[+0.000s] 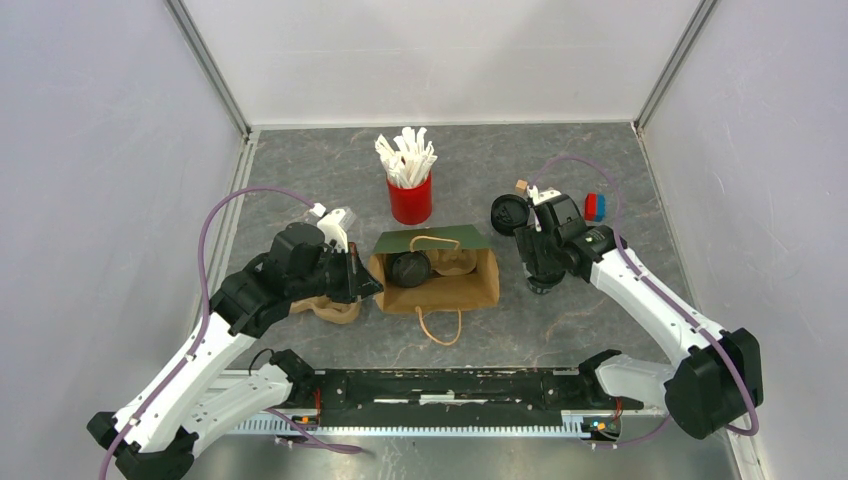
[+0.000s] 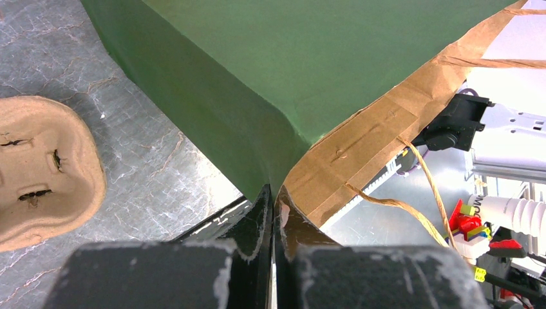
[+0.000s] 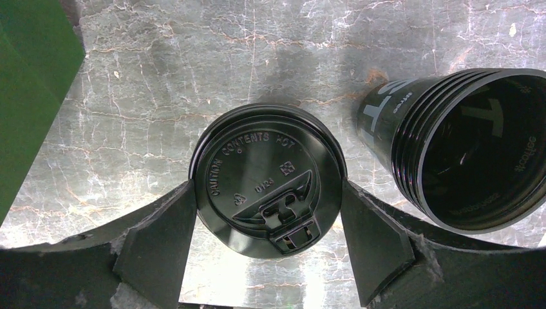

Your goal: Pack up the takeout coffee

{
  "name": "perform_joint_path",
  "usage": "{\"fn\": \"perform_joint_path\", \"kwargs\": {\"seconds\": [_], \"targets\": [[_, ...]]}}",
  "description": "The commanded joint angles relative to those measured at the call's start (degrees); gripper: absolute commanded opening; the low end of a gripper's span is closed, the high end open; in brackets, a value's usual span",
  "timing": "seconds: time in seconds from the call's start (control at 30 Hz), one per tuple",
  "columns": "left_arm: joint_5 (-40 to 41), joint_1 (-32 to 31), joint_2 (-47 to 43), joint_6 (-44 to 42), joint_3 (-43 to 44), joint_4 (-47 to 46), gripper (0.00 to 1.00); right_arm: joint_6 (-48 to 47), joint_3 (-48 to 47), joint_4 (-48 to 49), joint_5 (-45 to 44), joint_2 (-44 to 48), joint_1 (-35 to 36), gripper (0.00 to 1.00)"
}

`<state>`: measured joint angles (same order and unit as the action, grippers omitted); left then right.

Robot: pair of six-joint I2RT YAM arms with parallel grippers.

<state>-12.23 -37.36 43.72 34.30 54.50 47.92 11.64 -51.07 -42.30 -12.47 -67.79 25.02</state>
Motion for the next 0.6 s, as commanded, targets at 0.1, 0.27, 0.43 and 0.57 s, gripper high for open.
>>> {"fn": "perform_joint_path", "kwargs": {"seconds": [0.1,0.27,0.43,0.57], "targets": [[-0.9,0.0,-0.1,1.6,0.8,-1.0,0.02,-1.7,-1.0,-1.2,-0.9,0.7,-0.2,0.8],[-0.8,0.0,-0.3,1.6,0.8,-1.0,0.02,-2.9,-4.1,-2.5,0.0,0.7,-0.2,0.79],[-0.8,0.0,-0.2,1.6,0.9,-0.9,0.02,-5.7,-10.9,-6.2,1.1,0.7,-0.1,0.78],[-0.7,0.0,-0.2,2.0,1.0,-1.0,0.02,-8.7,-17.4,-9.8,2.7,2.0,0.0,0.78]]}}
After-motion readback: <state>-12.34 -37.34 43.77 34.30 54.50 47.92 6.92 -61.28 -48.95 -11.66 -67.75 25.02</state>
